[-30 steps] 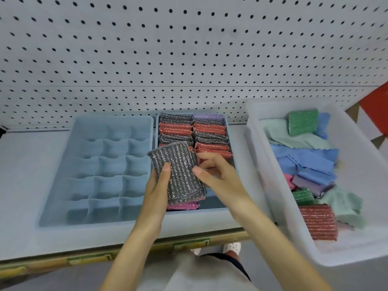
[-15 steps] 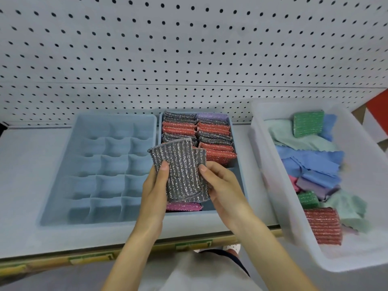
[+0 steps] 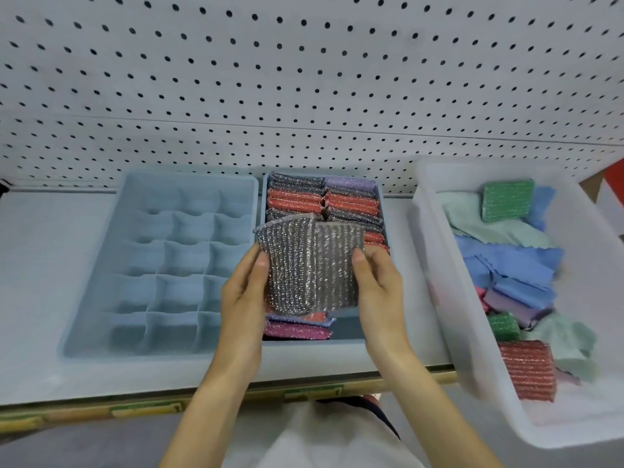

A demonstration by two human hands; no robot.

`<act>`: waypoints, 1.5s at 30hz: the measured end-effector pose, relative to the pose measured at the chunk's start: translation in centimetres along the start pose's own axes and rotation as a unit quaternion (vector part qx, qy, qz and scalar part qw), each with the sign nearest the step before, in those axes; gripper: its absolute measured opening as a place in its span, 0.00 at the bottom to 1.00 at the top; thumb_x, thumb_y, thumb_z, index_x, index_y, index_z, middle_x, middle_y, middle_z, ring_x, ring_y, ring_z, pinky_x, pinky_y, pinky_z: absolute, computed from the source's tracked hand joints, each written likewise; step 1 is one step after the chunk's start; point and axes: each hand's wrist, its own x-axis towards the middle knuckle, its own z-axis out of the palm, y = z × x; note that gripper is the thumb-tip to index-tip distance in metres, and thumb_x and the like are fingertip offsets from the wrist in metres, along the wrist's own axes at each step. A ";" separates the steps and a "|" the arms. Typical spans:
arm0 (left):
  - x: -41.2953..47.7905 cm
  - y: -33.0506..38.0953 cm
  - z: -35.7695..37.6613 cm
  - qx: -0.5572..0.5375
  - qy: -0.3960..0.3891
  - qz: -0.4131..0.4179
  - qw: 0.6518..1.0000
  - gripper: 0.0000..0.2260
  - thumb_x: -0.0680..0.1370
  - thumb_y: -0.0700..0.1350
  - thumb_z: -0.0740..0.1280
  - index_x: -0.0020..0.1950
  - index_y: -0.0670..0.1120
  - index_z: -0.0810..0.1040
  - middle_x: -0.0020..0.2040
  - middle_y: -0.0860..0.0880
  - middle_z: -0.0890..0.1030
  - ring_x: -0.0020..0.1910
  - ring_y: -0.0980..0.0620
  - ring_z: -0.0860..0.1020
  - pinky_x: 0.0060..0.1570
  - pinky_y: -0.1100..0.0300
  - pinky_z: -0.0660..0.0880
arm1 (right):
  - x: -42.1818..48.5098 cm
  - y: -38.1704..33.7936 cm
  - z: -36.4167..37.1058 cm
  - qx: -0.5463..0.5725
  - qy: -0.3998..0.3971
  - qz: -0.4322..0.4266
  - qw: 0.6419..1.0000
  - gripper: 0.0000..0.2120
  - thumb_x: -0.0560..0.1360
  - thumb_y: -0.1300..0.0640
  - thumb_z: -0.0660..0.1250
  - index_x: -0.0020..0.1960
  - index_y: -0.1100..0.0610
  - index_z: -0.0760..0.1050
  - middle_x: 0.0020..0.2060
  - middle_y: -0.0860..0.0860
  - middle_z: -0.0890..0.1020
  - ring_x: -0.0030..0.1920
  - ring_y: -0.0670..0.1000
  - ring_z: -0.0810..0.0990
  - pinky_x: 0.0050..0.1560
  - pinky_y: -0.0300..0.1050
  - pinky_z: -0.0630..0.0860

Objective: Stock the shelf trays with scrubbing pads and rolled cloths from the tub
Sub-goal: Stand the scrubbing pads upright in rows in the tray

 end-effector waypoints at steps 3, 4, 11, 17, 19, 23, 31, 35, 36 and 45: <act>0.5 -0.2 -0.3 0.013 0.009 0.005 1.000 0.13 0.79 0.47 0.62 0.63 0.52 0.77 0.57 0.54 0.82 0.58 0.55 0.79 0.63 0.47 0.73 | 0.9 -0.2 -0.7 -0.038 -0.006 -0.022 0.999 0.08 0.81 0.60 0.58 0.43 0.54 0.70 0.35 0.45 0.73 0.33 0.36 0.69 0.37 0.29 0.66; 0.5 -0.3 -0.3 0.019 0.011 0.009 1.000 0.14 0.79 0.47 0.62 0.64 0.51 0.76 0.57 0.54 0.82 0.58 0.54 0.79 0.62 0.48 0.74 | 1.2 -0.2 -0.9 -0.057 -0.010 -0.029 0.998 0.08 0.81 0.59 0.58 0.43 0.53 0.70 0.35 0.45 0.74 0.33 0.37 0.69 0.37 0.29 0.66; 1.4 -0.3 -1.6 0.042 0.079 0.055 0.994 0.09 0.80 0.42 0.62 0.58 0.46 0.79 0.41 0.58 0.83 0.40 0.65 0.80 0.37 0.72 0.75 | 5.9 -0.2 -6.0 -0.181 0.002 -0.089 0.979 0.07 0.75 0.61 0.68 0.44 0.49 0.76 0.39 0.46 0.81 0.35 0.36 0.75 0.38 0.29 0.71; 2.2 -0.3 -2.7 0.072 0.081 0.052 0.993 0.12 0.78 0.44 0.65 0.62 0.47 0.77 0.46 0.52 0.82 0.39 0.63 0.80 0.35 0.69 0.76 | 7.0 2.2 -6.3 -0.463 -0.092 -0.303 0.828 0.06 0.72 0.58 0.70 0.48 0.57 0.81 0.41 0.52 0.82 0.41 0.57 0.80 0.41 0.48 0.76; 2.0 -0.2 -2.4 0.064 0.071 0.044 0.994 0.12 0.78 0.43 0.66 0.61 0.49 0.76 0.46 0.52 0.82 0.39 0.63 0.81 0.35 0.70 0.76 | 7.4 3.1 -5.6 -0.520 -0.100 -0.364 0.766 0.06 0.69 0.60 0.73 0.45 0.56 0.82 0.40 0.50 0.82 0.40 0.57 0.79 0.41 0.47 0.73; 1.6 -0.7 -2.2 0.047 0.068 0.023 0.996 0.12 0.78 0.44 0.66 0.61 0.50 0.76 0.48 0.52 0.83 0.44 0.60 0.82 0.38 0.68 0.76 | 7.4 5.5 -4.7 -0.588 -0.099 -0.404 0.693 0.13 0.59 0.68 0.77 0.42 0.57 0.81 0.38 0.51 0.78 0.39 0.54 0.74 0.36 0.42 0.66; 0.4 -1.6 -1.7 0.036 0.058 -0.001 0.998 0.12 0.77 0.45 0.67 0.60 0.47 0.78 0.51 0.50 0.82 0.46 0.58 0.81 0.44 0.64 0.78 | 5.9 3.0 -5.3 -0.323 -0.068 -0.182 0.926 0.05 0.75 0.57 0.68 0.50 0.51 0.79 0.44 0.47 0.78 0.40 0.43 0.78 0.43 0.41 0.76; -0.2 -2.0 -0.2 0.040 0.019 -0.007 0.999 0.14 0.73 0.47 0.70 0.58 0.49 0.78 0.50 0.52 0.83 0.51 0.53 0.81 0.50 0.58 0.78 | 1.3 -0.5 -4.1 -0.092 -0.149 0.036 0.984 0.07 0.73 0.54 0.70 0.50 0.48 0.76 0.42 0.47 0.80 0.44 0.46 0.80 0.41 0.40 0.78; -0.4 -2.1 0.4 0.036 0.003 -0.007 0.999 0.11 0.74 0.46 0.70 0.55 0.50 0.79 0.46 0.54 0.83 0.48 0.55 0.81 0.46 0.61 0.78 | 0.4 -0.4 -3.6 -0.108 -0.162 0.047 0.980 0.10 0.72 0.54 0.71 0.52 0.49 0.75 0.43 0.48 0.81 0.44 0.47 0.81 0.43 0.42 0.78; -1.1 -1.8 0.2 0.061 -0.051 0.015 0.997 0.08 0.76 0.40 0.67 0.51 0.50 0.80 0.43 0.54 0.85 0.43 0.56 0.82 0.39 0.62 0.78 | 0.4 1.1 -4.9 0.039 -0.034 0.138 0.989 0.02 0.77 0.60 0.65 0.49 0.55 0.75 0.45 0.54 0.82 0.47 0.56 0.81 0.54 0.60 0.77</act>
